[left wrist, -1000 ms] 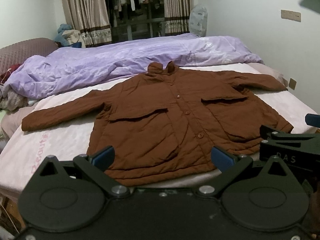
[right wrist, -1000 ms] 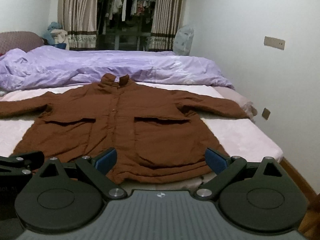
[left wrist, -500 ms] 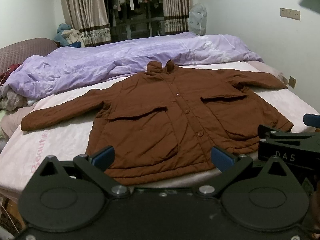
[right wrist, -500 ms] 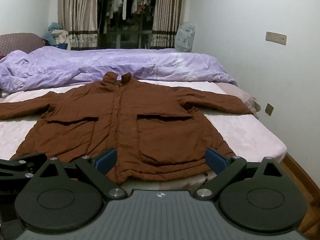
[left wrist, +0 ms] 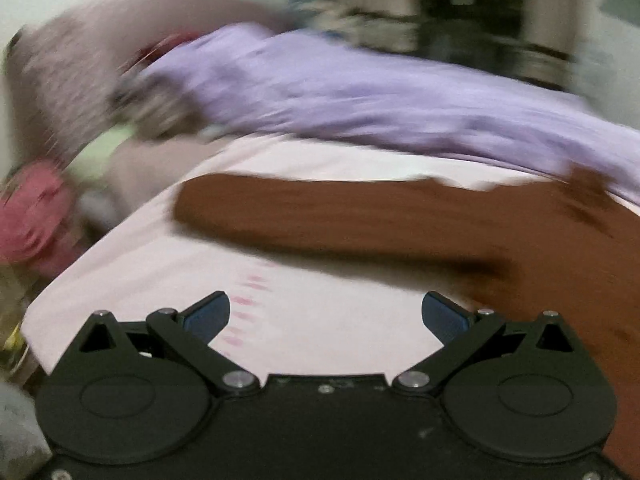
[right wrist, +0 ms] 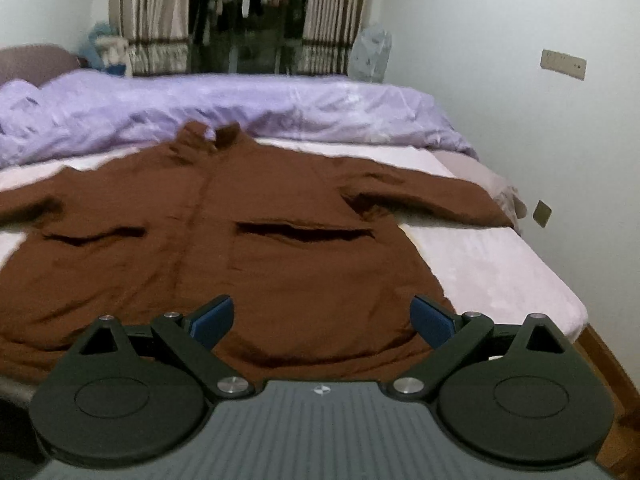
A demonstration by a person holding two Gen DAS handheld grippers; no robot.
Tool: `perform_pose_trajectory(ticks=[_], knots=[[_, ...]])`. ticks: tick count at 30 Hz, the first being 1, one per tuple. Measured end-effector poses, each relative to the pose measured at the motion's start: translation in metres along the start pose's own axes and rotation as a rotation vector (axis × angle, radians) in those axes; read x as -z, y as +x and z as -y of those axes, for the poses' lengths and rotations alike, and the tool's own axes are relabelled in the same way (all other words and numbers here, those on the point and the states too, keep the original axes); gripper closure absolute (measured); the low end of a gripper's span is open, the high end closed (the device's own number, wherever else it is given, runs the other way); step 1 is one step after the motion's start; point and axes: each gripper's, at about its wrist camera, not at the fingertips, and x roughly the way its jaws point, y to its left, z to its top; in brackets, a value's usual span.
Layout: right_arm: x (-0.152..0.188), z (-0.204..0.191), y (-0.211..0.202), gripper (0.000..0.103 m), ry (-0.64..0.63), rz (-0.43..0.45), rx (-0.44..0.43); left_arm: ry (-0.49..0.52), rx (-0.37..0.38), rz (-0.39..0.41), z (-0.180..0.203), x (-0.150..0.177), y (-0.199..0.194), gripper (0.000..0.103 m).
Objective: Fold large clothes
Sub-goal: 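Grasp the jacket sleeve cuff with the left gripper and lift it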
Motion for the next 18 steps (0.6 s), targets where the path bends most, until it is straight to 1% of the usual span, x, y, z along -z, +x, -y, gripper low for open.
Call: perform_pose_trajectory(ticks=[1,2,3,4,5,7,8,9,11,12,14,15,16,17,18], knots=[[-0.002,0.003,0.01,0.0,-0.003,-0.011,0.015,-0.05,-0.039,-0.019,-0.023,-0.012,0.025,0.0],[-0.006,0.005,0.02,0.0,-0.008,-0.021,0.035,-0.103,-0.068,-0.019,-0.049,-0.027,0.044,0.0],[-0.008,0.007,0.03,0.0,-0.016,-0.031,0.053,-0.159,-0.091,-0.043,-0.07,-0.034,0.07,0.0],[-0.011,0.008,0.04,0.0,-0.023,-0.039,0.069,-0.21,-0.107,-0.057,-0.089,-0.04,0.093,0.0],[-0.014,0.009,0.05,0.0,-0.03,-0.047,0.083,-0.25,-0.11,-0.056,-0.105,-0.046,0.115,0.0],[-0.018,0.011,0.068,0.0,-0.037,-0.061,0.103,-0.278,-0.124,-0.025,-0.132,-0.057,0.159,0.0],[-0.019,0.012,0.077,0.0,-0.036,-0.072,0.107,-0.291,-0.159,-0.049,-0.137,-0.06,0.182,0.0],[-0.02,0.013,0.085,0.0,-0.034,-0.086,0.108,-0.301,-0.199,-0.08,-0.149,-0.066,0.203,0.0],[-0.022,0.012,0.098,0.0,-0.025,-0.105,0.109,-0.321,-0.22,-0.123,-0.159,-0.069,0.227,0.0],[-0.024,0.013,0.103,0.0,-0.022,-0.114,0.108,-0.33,-0.212,-0.14,-0.166,-0.069,0.236,0.0],[-0.025,0.014,0.113,0.0,-0.011,-0.128,0.104,-0.339,-0.166,-0.168,-0.172,-0.063,0.246,0.0],[-0.025,0.014,0.116,0.0,-0.008,-0.135,0.105,-0.337,-0.154,-0.162,-0.179,-0.064,0.252,0.0],[-0.025,0.014,0.12,0.0,-0.004,-0.144,0.106,-0.324,-0.165,-0.155,-0.172,-0.062,0.254,0.0],[-0.026,0.015,0.123,0.0,0.001,-0.152,0.108,-0.316,-0.169,-0.144,-0.172,-0.062,0.256,0.0],[-0.027,0.015,0.128,0.0,0.006,-0.161,0.107,-0.319,-0.148,-0.131,-0.175,-0.064,0.259,0.004]])
